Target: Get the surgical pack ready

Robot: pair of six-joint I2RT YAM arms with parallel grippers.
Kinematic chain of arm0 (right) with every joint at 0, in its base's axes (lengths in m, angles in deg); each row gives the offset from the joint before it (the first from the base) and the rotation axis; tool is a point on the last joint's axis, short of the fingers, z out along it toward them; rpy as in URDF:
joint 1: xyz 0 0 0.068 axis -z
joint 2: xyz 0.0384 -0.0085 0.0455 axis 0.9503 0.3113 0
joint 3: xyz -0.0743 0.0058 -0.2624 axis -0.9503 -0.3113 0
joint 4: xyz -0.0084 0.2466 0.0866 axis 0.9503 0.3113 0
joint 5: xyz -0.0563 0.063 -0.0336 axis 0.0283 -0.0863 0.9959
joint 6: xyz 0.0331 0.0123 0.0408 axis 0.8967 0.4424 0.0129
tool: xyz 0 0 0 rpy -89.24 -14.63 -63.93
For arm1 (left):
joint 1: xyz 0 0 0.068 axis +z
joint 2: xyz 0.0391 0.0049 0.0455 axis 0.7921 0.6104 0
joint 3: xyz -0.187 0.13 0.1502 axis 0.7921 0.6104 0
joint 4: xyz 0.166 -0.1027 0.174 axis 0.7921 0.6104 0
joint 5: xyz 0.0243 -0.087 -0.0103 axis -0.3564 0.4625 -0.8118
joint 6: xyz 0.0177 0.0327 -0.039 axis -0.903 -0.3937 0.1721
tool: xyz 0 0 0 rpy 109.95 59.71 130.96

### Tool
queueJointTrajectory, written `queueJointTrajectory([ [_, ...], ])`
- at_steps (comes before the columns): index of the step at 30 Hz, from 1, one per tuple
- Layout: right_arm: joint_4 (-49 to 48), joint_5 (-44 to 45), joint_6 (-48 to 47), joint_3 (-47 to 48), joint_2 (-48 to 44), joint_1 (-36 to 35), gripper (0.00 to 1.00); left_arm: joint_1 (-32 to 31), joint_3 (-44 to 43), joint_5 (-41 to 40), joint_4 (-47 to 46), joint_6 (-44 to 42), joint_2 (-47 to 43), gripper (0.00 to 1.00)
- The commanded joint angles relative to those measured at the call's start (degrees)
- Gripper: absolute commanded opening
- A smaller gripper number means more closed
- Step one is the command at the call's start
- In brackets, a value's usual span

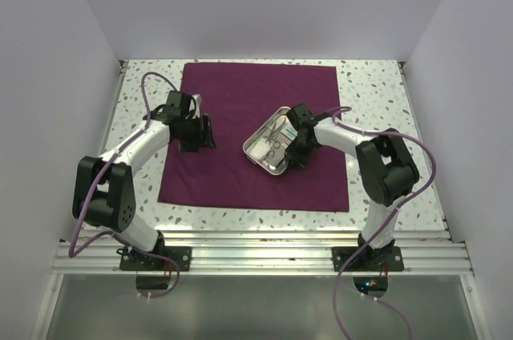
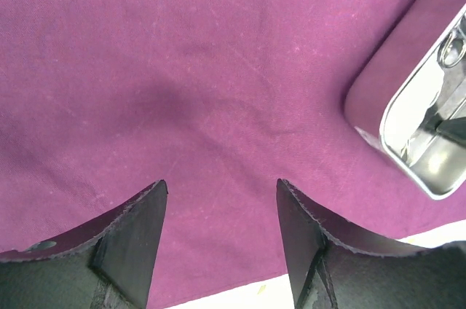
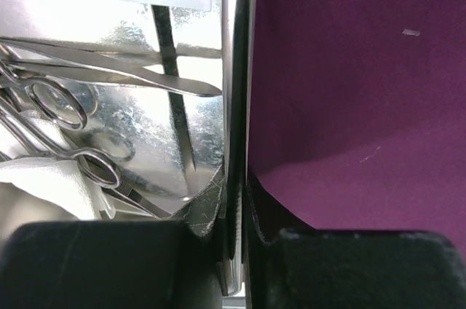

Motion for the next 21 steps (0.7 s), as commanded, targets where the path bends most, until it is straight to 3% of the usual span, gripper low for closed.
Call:
queueJointTrajectory([
  [1,-1.2,-0.3,-0.3,1.6,-0.5,-1.2,0.24,0.0,-0.9,0.0,0.5,0.7,0.4,0.66],
  [4,2.7,-0.1,-4.9,3.6,-2.8,-1.4,0.49,0.0,-0.8,0.1,0.3,0.6,0.8,0.67],
  [10,13.4,9.5,-25.5,14.4,-10.1,1.4,0.74,-0.2,-0.9,0.0,0.6,0.6,3.4,0.66],
  [14,15.0,16.5,-41.0,21.7,-8.4,7.8,0.84,-0.4,-1.0,-2.1,1.7,-0.4,4.4,0.67],
  [17,10.9,12.1,-49.5,25.7,-2.3,13.4,0.86,-1.3,-1.9,-4.7,4.4,0.3,5.7,0.68],
  [21,6.4,10.4,-60.2,36.3,9.6,14.7,0.86,-3.3,-3.2,-8.1,5.3,2.0,7.6,0.71],
])
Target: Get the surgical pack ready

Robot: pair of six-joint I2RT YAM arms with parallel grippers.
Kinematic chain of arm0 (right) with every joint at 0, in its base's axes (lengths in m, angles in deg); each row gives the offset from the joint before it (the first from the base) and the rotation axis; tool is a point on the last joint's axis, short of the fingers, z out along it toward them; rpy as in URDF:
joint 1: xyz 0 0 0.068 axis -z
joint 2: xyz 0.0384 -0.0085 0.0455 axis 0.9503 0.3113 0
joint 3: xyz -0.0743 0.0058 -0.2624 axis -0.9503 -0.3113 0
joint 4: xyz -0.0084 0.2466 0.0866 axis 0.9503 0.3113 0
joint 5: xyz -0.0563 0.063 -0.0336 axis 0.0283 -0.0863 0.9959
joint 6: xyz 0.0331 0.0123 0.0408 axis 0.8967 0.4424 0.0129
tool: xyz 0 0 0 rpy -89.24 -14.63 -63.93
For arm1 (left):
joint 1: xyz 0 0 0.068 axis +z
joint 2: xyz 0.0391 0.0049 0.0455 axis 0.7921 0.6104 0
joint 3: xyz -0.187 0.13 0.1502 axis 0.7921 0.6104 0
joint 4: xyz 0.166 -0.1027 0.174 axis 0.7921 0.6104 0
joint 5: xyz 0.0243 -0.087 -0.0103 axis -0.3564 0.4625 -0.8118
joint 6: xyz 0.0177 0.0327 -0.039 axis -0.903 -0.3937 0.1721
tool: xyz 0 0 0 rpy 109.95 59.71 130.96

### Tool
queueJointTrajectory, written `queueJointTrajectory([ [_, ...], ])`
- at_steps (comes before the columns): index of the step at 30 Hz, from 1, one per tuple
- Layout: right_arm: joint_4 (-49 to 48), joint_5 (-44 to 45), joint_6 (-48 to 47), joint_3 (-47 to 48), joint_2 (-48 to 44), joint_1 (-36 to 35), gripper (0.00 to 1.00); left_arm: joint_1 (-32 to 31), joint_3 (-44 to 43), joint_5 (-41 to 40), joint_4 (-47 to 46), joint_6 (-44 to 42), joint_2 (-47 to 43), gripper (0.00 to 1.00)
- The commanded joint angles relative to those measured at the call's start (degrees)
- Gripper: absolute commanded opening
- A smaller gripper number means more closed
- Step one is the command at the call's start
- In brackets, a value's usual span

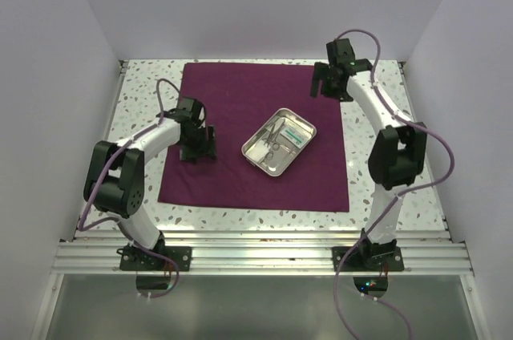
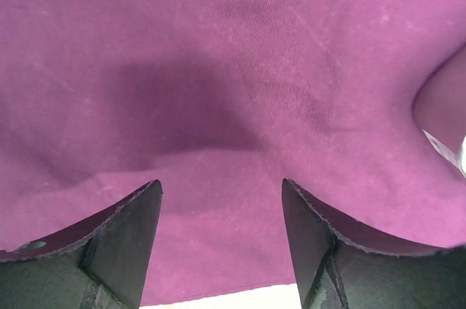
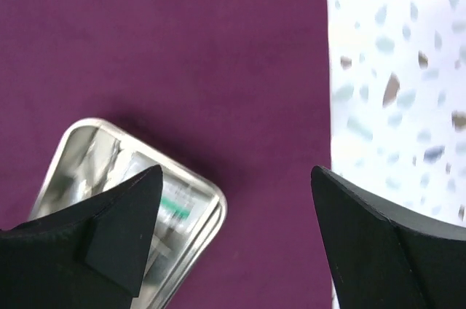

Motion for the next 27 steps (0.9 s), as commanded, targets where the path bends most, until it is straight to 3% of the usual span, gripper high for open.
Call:
queueJointTrajectory([
  [1,-4.6,-1.5,-15.9,4.1,11.1,-0.2,0.87,-2.0,-3.2,-4.3,2.1,2.0,2.4,0.71],
  [6,-11.8,-7.7,-16.7,9.6,19.8,0.2,0.88,-2.7,-3.9,-5.6,1.0,5.0,3.8,0.68],
  [13,-10.2,-3.4,-14.4,9.3,25.7,0.4,0.89,-2.7,-4.6,-6.3,0.9,5.3,9.5,0.67],
  [20,-4.8,-0.4,-10.1,-2.0,22.0,1.9,0.89,-1.4,-9.8,-10.7,4.4,1.3,16.9,0.68],
  [27,-7.7,-4.5,-3.3,-20.4,11.8,0.6,0.89,7.7,-12.8,-9.9,5.9,-4.0,21.9,0.68],
])
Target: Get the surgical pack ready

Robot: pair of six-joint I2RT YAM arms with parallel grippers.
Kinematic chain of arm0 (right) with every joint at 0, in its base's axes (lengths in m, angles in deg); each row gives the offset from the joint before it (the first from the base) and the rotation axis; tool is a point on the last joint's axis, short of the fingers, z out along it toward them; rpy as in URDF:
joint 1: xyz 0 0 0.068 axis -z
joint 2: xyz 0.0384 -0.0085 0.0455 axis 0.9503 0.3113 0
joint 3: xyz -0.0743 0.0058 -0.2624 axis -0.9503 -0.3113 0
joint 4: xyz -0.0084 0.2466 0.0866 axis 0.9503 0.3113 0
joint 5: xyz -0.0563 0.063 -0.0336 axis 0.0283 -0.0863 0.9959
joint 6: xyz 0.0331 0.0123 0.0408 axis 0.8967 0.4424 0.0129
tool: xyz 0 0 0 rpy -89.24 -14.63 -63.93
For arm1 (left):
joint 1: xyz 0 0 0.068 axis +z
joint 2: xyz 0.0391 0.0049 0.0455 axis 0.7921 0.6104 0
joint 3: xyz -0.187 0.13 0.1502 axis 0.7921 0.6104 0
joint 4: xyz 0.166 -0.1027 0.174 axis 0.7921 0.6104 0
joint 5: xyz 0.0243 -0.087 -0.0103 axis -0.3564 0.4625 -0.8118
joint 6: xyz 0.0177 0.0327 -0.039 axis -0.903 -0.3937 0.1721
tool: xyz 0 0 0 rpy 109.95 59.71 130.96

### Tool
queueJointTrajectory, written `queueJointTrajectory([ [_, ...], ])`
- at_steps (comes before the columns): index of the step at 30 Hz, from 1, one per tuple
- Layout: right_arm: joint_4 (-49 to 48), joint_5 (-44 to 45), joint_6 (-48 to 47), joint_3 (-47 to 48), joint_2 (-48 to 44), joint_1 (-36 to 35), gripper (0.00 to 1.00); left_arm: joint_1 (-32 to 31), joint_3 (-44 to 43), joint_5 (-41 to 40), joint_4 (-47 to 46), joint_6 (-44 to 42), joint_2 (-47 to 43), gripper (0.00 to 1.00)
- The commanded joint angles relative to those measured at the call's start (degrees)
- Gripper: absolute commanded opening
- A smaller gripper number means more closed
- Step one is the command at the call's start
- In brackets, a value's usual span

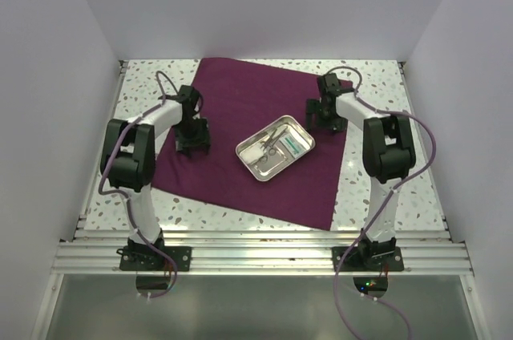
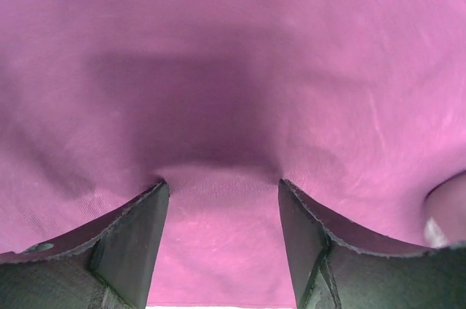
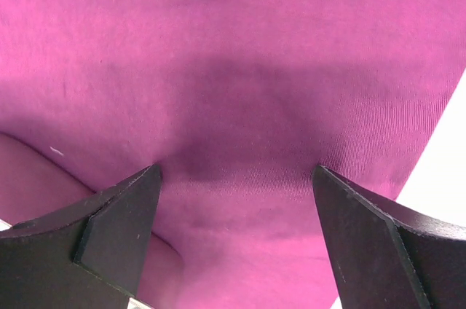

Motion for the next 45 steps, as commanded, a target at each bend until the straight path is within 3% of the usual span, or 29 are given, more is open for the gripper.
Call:
queueJointTrajectory([
  [1,6.0,-1.2,5.3,-10.3,-1.9,-1.3,0.89,5.8,-0.4,-5.0,-2.5,-6.0,7.0,0.68],
  [11,5.8,-6.5,7.1,-19.4,-13.2,-5.9,0.89,7.4,-9.8,-9.7,1.9,-10.2,6.8,0.68],
  [16,13.8,-0.8,4.1,-13.0,-19.3,-5.8,0.9,7.2,-1.7,-6.0,0.2,-7.2,-6.4,0.68],
  [20,17.4,-1.9,4.9,-15.3,-28.6,-5.9,0.91,7.1,5.4,-4.3,-0.9,-4.4,-17.3,0.7],
  [22,18.4,-4.8,5.7,-19.5,-34.9,-6.0,0.92,7.0,8.5,-1.4,-0.9,-2.7,-22.5,0.7],
  [26,18.6,-20.3,8.9,-31.8,-44.4,-7.1,0.92,3.5,12.8,2.8,-0.7,0.9,-31.8,0.7],
  [33,6.2,-33.8,19.2,-58.5,-63.7,-12.4,0.88,-0.4,19.9,8.6,-0.5,7.5,-43.2,0.7],
  [40,-4.3,-39.0,22.8,-70.5,-68.8,-13.8,0.81,-2.2,21.9,11.5,1.0,10.6,-48.8,0.7],
  [45,-12.4,-41.1,24.8,-73.6,-66.1,-14.4,0.77,-2.8,21.5,12.0,2.3,10.5,-49.0,0.7],
])
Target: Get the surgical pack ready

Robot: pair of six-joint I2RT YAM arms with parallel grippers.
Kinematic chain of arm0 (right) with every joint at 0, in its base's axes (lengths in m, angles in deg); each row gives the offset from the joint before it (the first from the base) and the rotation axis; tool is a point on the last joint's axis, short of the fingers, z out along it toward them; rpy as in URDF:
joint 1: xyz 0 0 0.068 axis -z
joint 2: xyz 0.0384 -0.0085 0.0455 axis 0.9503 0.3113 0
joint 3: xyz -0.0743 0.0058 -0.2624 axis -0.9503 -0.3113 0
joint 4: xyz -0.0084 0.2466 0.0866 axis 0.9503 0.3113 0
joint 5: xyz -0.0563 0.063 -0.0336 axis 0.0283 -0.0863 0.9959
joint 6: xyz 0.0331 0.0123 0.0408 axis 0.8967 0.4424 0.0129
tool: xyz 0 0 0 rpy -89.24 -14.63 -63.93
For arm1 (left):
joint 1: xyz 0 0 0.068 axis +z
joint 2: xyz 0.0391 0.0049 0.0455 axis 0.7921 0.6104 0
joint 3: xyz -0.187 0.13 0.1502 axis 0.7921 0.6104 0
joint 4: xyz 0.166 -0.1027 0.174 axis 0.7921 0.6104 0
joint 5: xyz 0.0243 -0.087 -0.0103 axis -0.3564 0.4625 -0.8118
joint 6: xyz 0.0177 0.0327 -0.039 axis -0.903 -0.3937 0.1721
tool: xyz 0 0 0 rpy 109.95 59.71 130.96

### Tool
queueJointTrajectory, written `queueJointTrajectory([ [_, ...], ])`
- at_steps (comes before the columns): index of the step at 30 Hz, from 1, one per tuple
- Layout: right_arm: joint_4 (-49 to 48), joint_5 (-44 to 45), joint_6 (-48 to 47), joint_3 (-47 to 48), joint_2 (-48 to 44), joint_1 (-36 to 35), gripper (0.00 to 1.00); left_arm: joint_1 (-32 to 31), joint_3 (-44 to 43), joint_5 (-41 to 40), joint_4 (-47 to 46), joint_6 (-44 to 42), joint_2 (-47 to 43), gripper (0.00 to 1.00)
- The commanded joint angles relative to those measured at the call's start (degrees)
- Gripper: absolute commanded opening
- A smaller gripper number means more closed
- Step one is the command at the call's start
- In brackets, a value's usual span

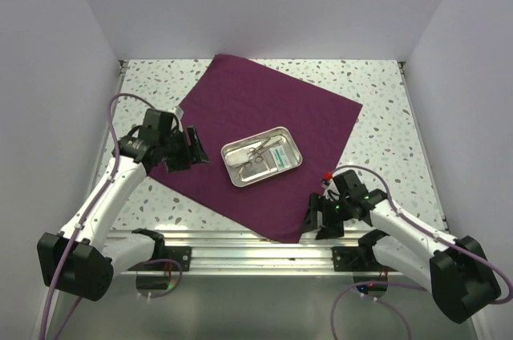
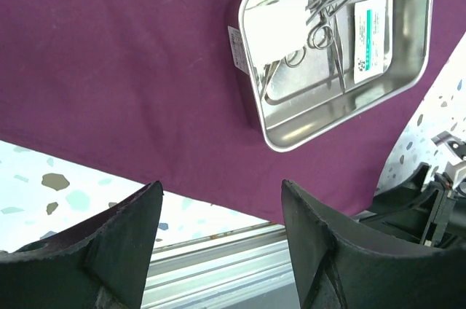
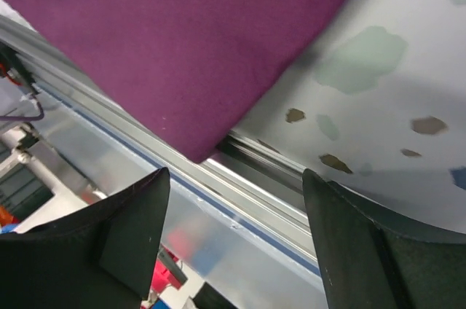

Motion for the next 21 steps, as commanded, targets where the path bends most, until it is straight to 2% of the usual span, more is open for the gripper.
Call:
queueJointTrajectory([
  [1,-10.8,-4.0,2.3,-1.1,1.7,-0.5,0.77,-0.6,-0.3,1.8,1.4,1.4,-0.8,0.7],
  [14,-18.1,-6.7,4.7,2.8,12.4,-4.6,0.7,-0.6,-2.5,1.8,1.5,0.5,0.0,0.7],
  [19,-21.6,-6.3,7.2,1.4,12.2,-6.3,0.56,-0.6,-3.6,1.5,1.7,0.1,0.8,0.7],
  [20,-22.0,-6.3,7.9,1.2,11.5,-6.4,0.51,-0.6,-3.8,1.3,1.8,-0.1,0.8,0.7],
  [21,-22.4,-6.5,8.3,1.1,11.2,-6.6,0.39,-0.6,-3.9,1.3,1.7,-0.1,0.8,0.7],
])
